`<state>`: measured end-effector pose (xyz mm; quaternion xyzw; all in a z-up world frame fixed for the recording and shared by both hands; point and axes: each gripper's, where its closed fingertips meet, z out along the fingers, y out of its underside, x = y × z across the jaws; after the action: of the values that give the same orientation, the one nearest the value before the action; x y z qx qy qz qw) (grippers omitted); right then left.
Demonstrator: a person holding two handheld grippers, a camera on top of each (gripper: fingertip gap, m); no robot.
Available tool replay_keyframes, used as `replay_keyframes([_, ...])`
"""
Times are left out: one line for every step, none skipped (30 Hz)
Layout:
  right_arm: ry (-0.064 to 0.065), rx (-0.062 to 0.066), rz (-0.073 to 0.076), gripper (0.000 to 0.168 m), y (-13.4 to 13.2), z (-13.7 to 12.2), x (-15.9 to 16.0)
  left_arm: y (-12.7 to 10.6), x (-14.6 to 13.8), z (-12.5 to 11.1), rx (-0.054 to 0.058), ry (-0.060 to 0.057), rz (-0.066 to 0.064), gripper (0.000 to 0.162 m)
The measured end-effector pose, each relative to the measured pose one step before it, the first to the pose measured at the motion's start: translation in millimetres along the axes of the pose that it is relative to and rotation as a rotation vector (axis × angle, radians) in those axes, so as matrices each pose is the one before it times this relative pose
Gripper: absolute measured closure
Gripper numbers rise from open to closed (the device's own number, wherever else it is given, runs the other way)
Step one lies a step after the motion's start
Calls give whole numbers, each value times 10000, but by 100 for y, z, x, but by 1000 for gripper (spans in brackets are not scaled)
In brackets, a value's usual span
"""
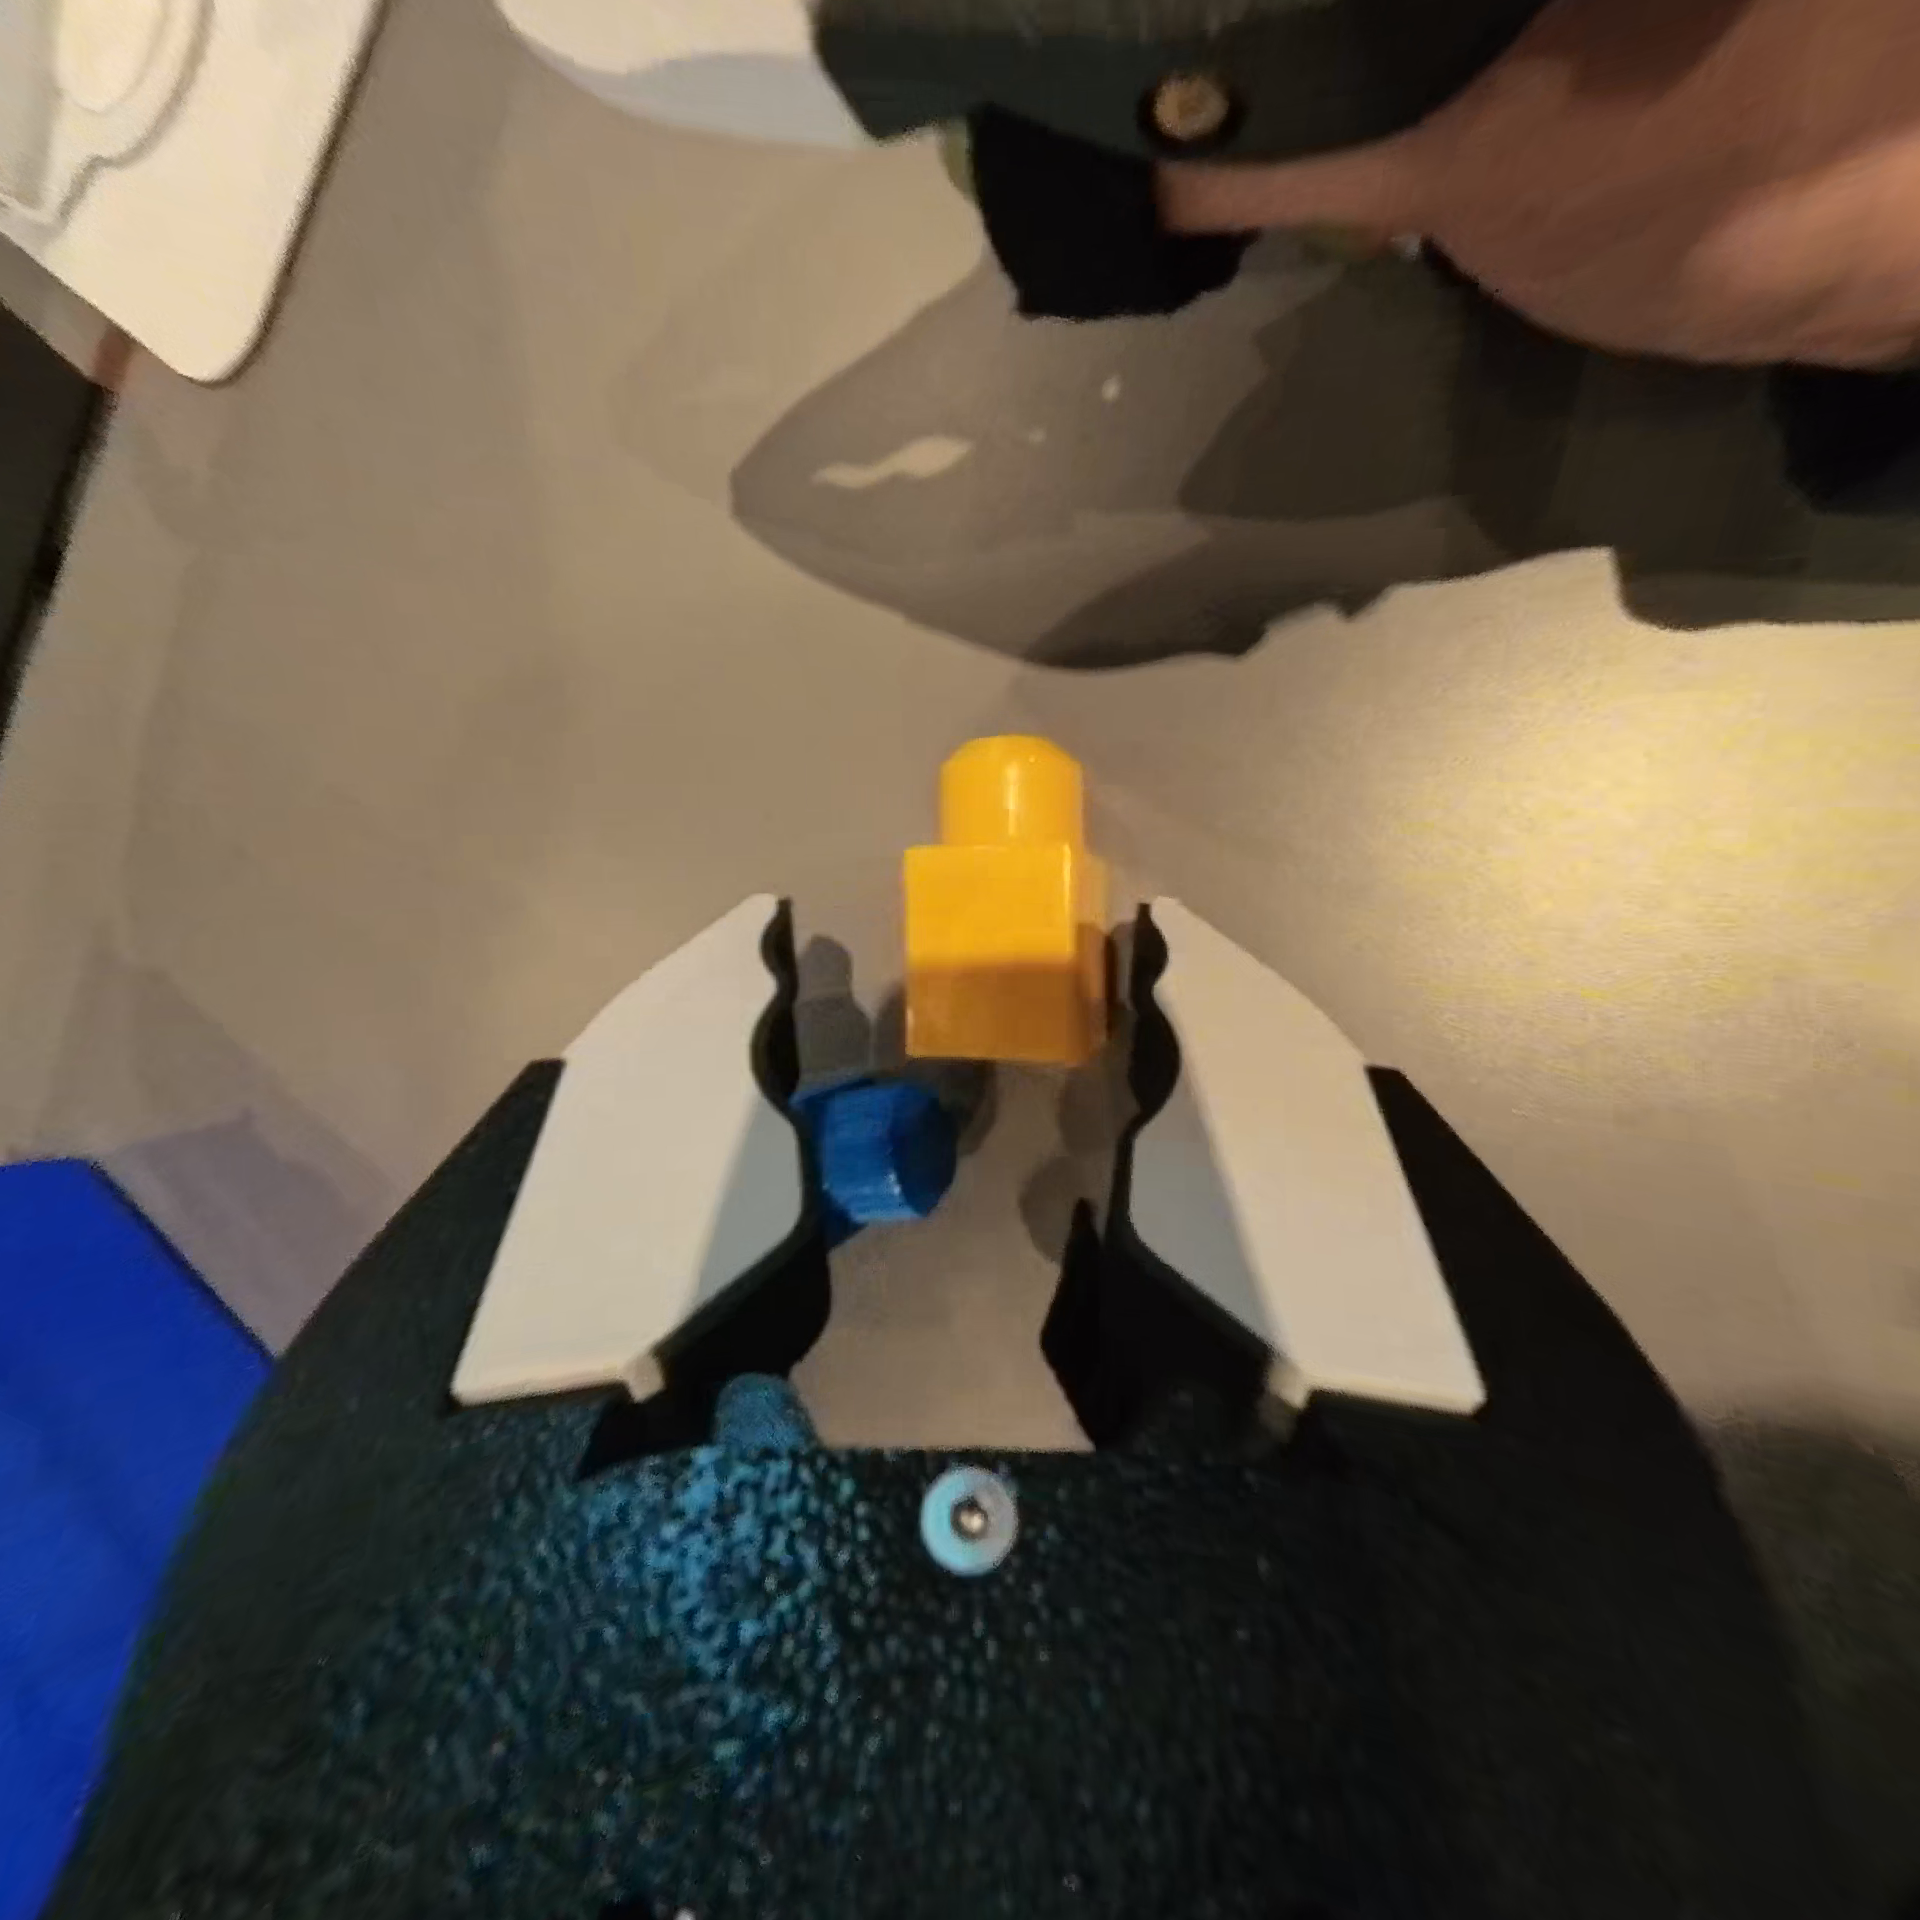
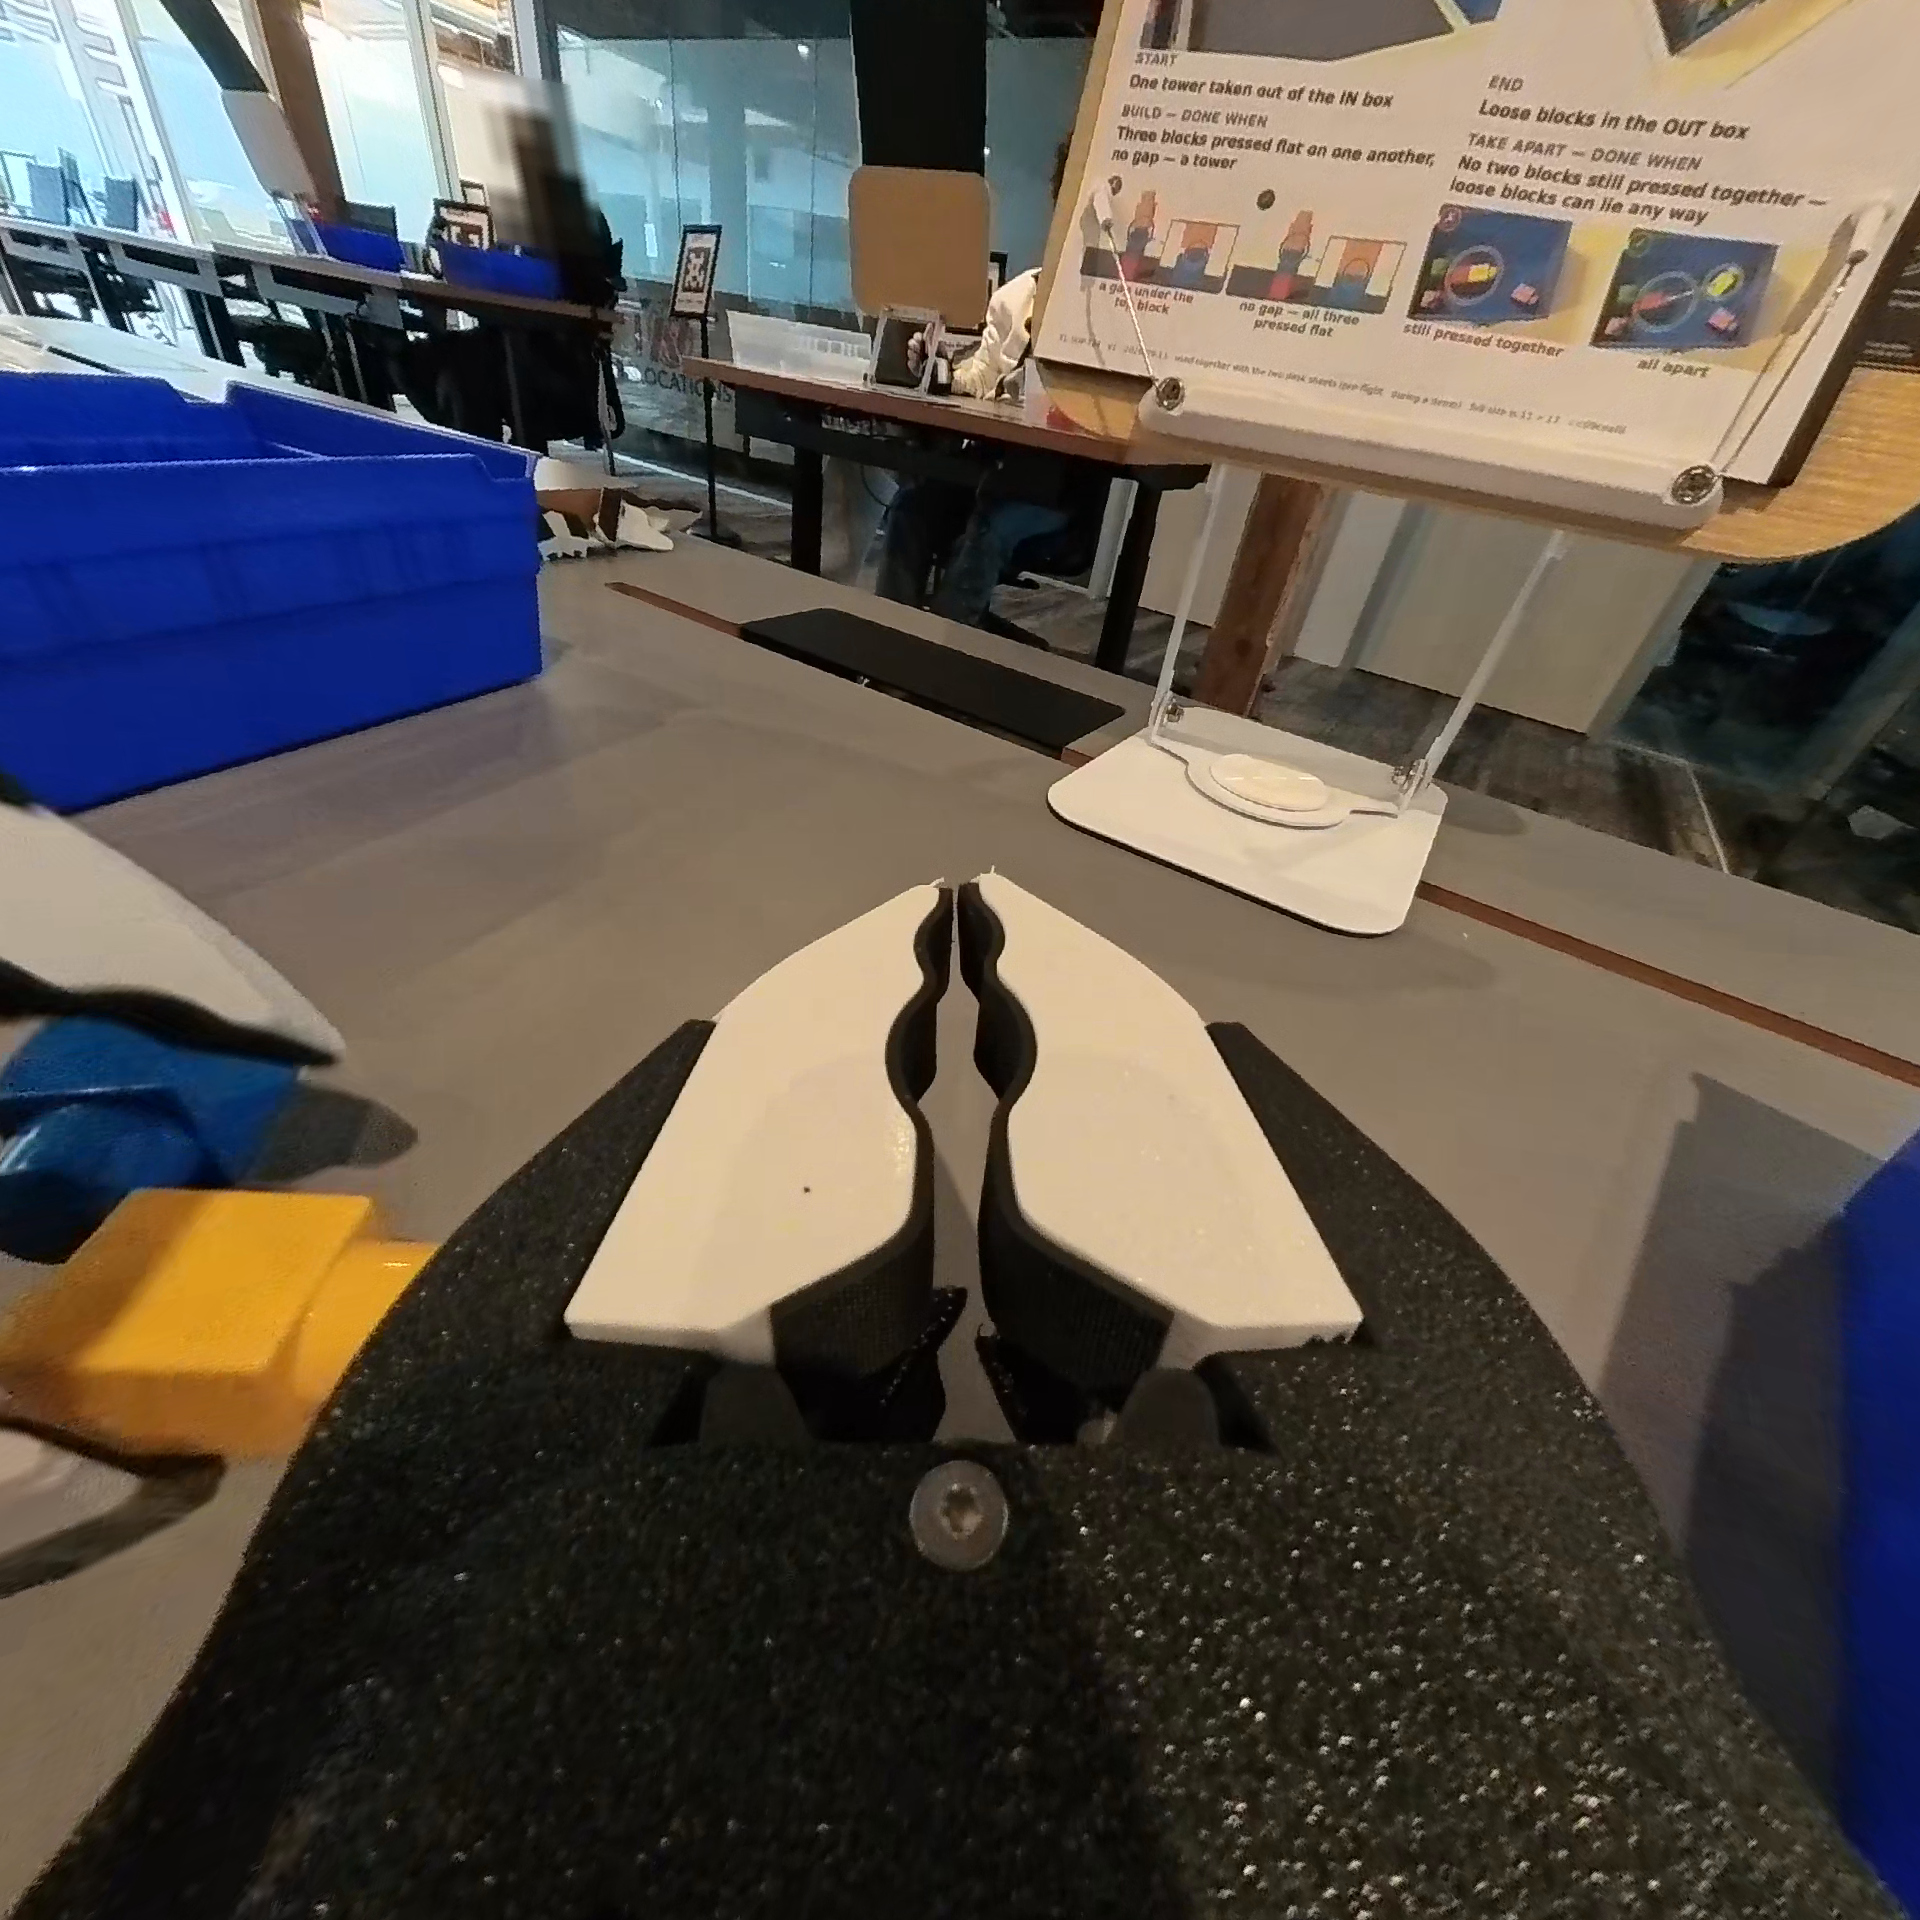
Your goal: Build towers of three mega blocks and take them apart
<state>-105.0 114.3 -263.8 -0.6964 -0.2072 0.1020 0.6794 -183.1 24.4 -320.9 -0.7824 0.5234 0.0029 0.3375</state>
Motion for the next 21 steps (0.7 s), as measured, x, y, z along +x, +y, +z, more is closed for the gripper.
replay_keyframes([1, 16, 11, 167, -15, -24, 20, -178, -340, -893, 391, -153, -122, 98])
replay_keyframes([-3, 12, 14, 167, -11, -22, 4, -216, -448, -1075, 464, -179, -145, 97])
replay_keyframes([-5, -1, 16, 167, -4, -5, 15, -196, -712, -1242, 492, -242, -174, 98])
replay_keyframes([-2, -3, 12, 167, 7, -11, 7, -115, -1085, -1392, 460, -304, -87, 99])
replay_keyframes([1, 5, 5, 167, -4, -14, 12, 33, -1681, -1523, 392, -458, 111, 100])
replay_keyframes([0, 11, -4, 167, -13, -24, -1, 324, -2586, -1607, 211, -784, 146, 101])
replay_keyframes([2, 6, -14, 167, -11, -14, -19, 761, -3296, -1512, -59, -968, 6, 102])
replay_keyframes([3, -9, -24, 167, 17, -2, -12, 1068, -3348, -1169, -262, -758, -103, 103])
replay_keyframes([-5, -21, -36, 167, 17, 6, -48, 1313, -3068, -724, -406, -440, -249, 103])
replay_keyframes([-7, -15, -45, 167, 19, 1, -49, 1576, -2791, -244, -587, -220, -427, 104])
replay_keyframes([0, -5, -49, 167, 5, 0, -42, 1885, -2531, 267, -812, -67, -532, 105])
replay_keyframes([-3, -14, -49, 167, 14, -2, -54, 2019, -2196, 749, -966, 72, -521, 106])
replay_keyframes([-12, -31, -48, 167, 35, 17, -64, 1908, -1824, 1105, -978, 170, -409, 103])
replay_keyframes([-9, -33, -47, 167, 37, 16, -60, 1484, -1412, 1326, -820, 230, -204, 102])
replay_keyframes([-4, -22, -43, 167, 25, 6, -43, 919, -974, 1400, -526, 268, 25, 104])
replay_keyframes([-1, -12, -36, 167, 14, 0, -39, 476, -783, 1357, -308, 165, 98, 105])
replay_keyframes([-5, -5, -30, 167, 8, -4, -30, 199, -862, 1245, -238, -72, 178, 107])
replay_keyframes([-5, -1, -22, 167, 5, -14, -32, -55, -863, 1126, -157, -239, 458, 109])
replay_keyframes([0, 0, -15, 167, -5, -9, -16, -310, -734, 1034, -48, -294, 664, 110])
replay_keyframes([-4, 0, -9, 167, -3, -13, -16, -430, -586, 1011, -20, -253, 631, 112])
replay_keyframes([-11, 3, -5, 167, -4, -16, -19, -514, -458, 1007, -23, -177, 454, 112])
